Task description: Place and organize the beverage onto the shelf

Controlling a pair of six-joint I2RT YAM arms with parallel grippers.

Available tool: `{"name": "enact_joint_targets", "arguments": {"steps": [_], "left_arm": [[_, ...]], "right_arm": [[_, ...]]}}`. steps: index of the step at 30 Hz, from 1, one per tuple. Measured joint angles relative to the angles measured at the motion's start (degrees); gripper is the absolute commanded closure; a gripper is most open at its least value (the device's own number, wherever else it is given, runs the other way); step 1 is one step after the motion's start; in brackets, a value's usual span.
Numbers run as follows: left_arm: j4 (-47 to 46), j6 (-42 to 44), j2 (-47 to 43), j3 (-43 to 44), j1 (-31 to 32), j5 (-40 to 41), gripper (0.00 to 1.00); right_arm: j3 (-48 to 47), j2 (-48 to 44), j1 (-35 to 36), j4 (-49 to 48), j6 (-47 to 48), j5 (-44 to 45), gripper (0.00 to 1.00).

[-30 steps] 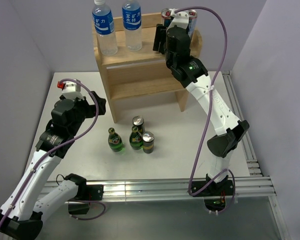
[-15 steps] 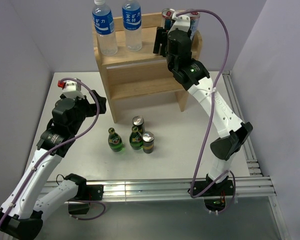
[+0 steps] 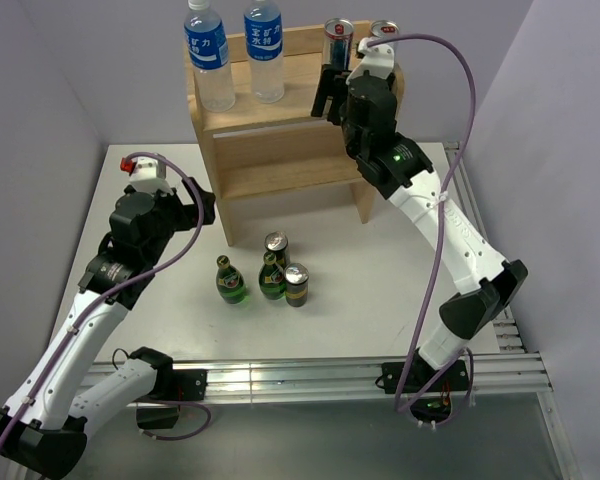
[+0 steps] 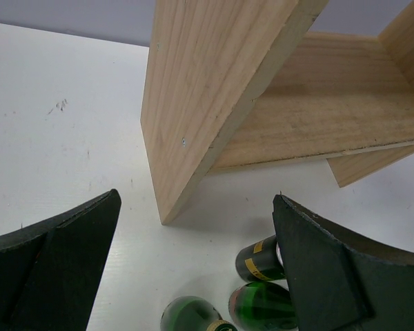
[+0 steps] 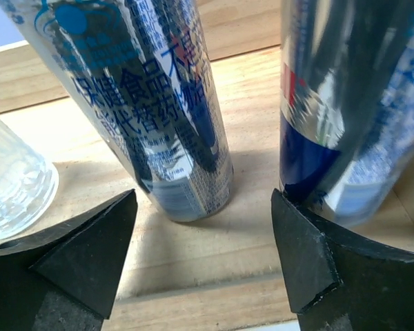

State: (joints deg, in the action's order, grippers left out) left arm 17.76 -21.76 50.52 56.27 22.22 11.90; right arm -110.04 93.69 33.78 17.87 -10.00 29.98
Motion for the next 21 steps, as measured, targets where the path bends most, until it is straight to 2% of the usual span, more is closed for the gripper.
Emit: {"name": "enact_joint_targets", "arguments": {"steps": [7, 12, 15, 16, 21], "left_arm": [[-0.33, -0.44, 0.0, 0.0, 0.0, 0.0, 0.01], [-0.76, -0.59, 0.02, 0.0, 0.0, -0.02, 0.01], [-0.79, -0.61, 0.42, 0.0, 0.0, -0.04, 0.01], [-0.79, -0.63, 0.7, 0.0, 0.0, -0.04, 0.01], [-0.79, -1.44, 2.01, 0.0, 0.0, -0.07, 0.01]], "right_arm": [[9.94, -8.26, 2.4, -2.91, -1.51, 1.05, 0.1], [21.99, -16.87, 5.51, 0.72, -4.22, 2.03, 0.08], [28.28, -20.09, 7.58, 2.58, -5.86, 2.58, 0.05], [30.67, -21.44, 8.44, 3.52, -6.67, 2.8, 0.02], [42.27, -30.84, 13.55, 5.84, -11.76, 2.51, 0.0]]}}
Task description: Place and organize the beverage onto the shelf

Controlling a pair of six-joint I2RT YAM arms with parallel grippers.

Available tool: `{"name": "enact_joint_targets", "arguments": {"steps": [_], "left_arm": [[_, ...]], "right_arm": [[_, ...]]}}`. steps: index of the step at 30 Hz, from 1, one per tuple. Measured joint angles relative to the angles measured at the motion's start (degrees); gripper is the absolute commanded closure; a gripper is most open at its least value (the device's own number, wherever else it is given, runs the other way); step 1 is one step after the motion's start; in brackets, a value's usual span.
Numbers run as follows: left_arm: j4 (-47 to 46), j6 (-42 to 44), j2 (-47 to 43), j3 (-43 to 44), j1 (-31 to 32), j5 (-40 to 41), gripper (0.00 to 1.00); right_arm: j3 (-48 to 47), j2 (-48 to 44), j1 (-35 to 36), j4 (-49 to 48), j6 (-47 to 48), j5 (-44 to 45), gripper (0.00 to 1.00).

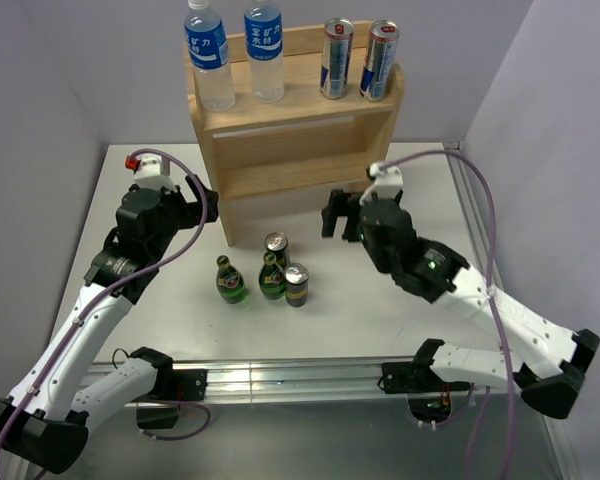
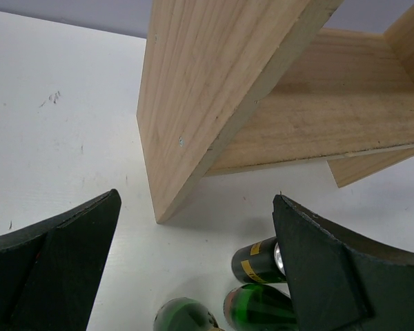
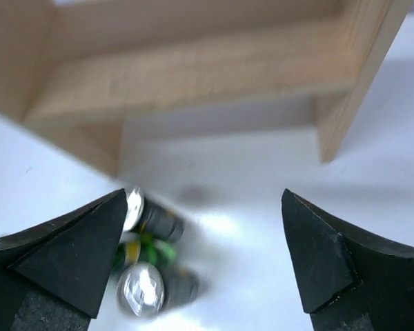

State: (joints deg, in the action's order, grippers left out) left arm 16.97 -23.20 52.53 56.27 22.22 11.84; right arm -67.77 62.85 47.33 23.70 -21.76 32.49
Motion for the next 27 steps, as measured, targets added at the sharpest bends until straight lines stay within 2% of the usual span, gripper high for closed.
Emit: {"name": "enact_joint_targets", "arguments": {"steps": [6, 10, 17, 27], "left_arm": [[-0.04, -1.01, 0.74, 0.0, 0.0, -0.39, 0.01], [-0.04, -1.81, 0.83, -0.13, 0.0, -0.46, 0.01], [1.29, -3.13, -0.42, -1.88, 0.13, -0.37, 0.01], [5.4, -4.83, -5.14, -2.03, 0.61, 0.59, 0.01]], "right_arm": [[16.24, -14.32, 6.8, 0.55, -8.72, -2.75, 0.0], [25.0, -17.73, 11.28, -0.55, -13.57, -5.77, 0.0], [34.95, -15.06, 17.59, -5.46, -20.22, -7.76, 0.0], [38.36, -7.28, 17.88, -17.53, -22.51, -8.55, 0.0]]}}
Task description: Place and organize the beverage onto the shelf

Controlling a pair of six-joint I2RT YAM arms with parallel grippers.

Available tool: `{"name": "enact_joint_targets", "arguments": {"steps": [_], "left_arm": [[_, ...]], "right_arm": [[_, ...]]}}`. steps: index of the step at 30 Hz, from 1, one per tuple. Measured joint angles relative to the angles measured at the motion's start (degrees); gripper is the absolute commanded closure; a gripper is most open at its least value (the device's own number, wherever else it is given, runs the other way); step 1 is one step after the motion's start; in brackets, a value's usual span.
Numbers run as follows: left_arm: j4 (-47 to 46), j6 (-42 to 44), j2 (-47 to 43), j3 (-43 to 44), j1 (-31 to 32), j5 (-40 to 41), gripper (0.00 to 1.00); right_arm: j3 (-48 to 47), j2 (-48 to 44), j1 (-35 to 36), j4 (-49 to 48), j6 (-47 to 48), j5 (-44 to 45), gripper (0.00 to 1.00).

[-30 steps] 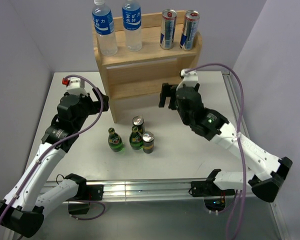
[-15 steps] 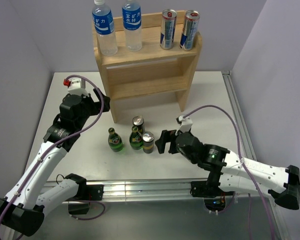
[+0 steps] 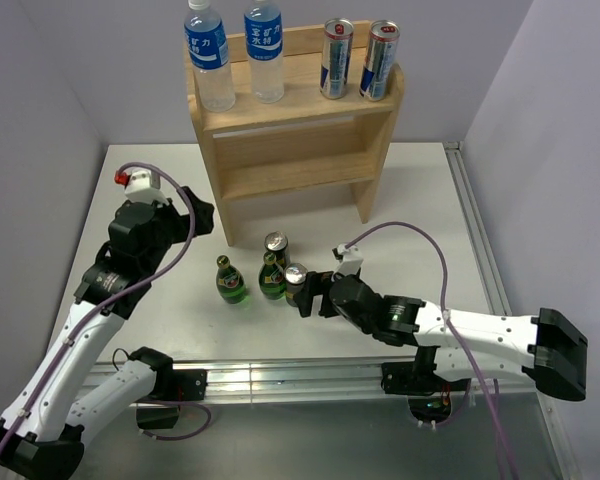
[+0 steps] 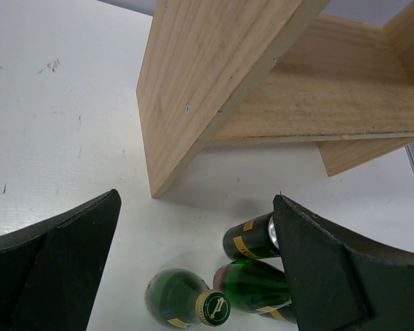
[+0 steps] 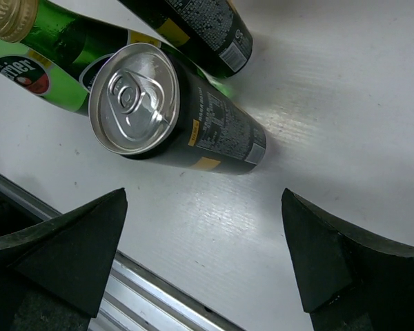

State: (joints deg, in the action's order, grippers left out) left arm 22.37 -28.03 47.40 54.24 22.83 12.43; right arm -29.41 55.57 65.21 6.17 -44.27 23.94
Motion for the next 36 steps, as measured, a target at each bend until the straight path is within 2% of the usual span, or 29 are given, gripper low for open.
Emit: {"name": "enact_joint_targets", "arguments": {"steps": [15, 29, 36], "left_arm": [[5.86, -1.38, -3.76, 0.2, 0.04, 2.38, 0.01], [6.27, -1.6, -7.26, 0.17, 0.04, 2.16, 0.01], [5.68, -1.62, -9.44, -1.77, 0.04, 1.73, 0.01]], "right_arm": [[1.36, 12.59, 0.07, -17.29, 0.9, 0.33, 0.0], [3.82, 17.9, 0.07, -26.38, 4.96, 5.53, 0.0], [3.76, 23.89, 0.07, -31.26, 6.69, 7.06, 0.0]]}}
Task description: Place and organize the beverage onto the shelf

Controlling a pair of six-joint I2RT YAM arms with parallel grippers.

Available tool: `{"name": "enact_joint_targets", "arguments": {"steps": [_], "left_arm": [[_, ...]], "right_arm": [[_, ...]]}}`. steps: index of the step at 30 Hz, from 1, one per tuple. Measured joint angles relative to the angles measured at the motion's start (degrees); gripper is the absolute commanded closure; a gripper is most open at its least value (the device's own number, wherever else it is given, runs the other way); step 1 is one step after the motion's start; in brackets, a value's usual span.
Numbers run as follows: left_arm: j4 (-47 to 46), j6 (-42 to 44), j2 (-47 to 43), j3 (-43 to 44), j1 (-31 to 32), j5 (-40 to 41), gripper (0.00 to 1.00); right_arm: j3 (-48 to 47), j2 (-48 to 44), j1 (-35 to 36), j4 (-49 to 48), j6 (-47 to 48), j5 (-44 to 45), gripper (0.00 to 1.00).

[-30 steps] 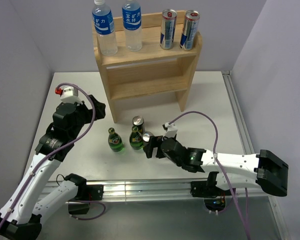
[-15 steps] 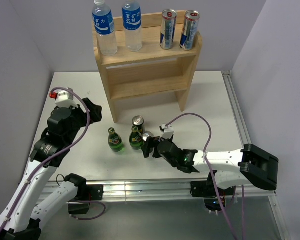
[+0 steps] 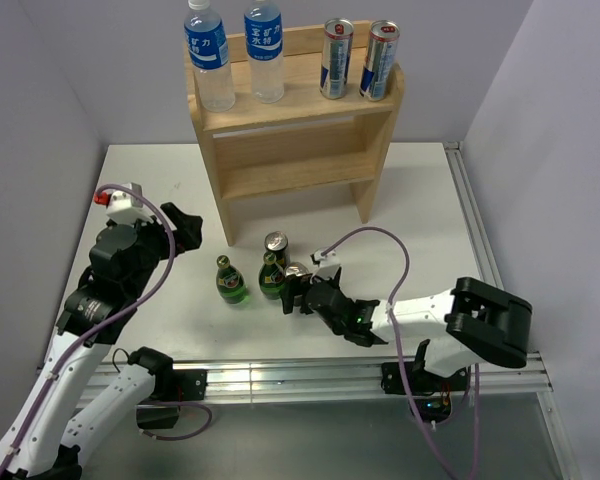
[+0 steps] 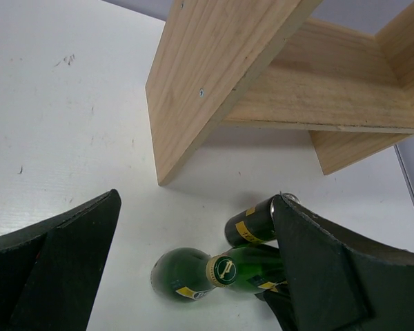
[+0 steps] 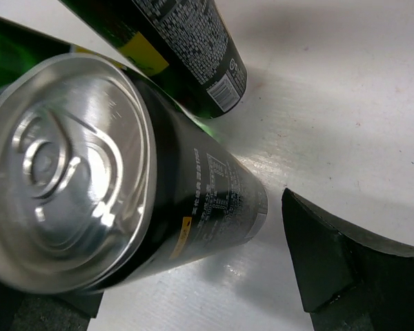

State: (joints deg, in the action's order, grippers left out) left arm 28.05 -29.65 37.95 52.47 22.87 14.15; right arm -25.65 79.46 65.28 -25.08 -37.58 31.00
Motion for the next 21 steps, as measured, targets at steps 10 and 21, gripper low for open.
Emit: {"name": "enact_joint_targets", "arguments": {"steps": [10, 21], "left_arm": [[0.13, 0.17, -1.4, -1.44, 0.0, -0.7, 0.01], [0.63, 0.24, -3.37, -2.86, 0.0, -0.74, 0.01]], "right_arm": [[-1.53, 8.39, 0.15, -5.53, 2.99, 2.67, 0.03], [-2.1, 10.03, -1.84, -9.97, 7.06, 5.44, 0.49]]}}
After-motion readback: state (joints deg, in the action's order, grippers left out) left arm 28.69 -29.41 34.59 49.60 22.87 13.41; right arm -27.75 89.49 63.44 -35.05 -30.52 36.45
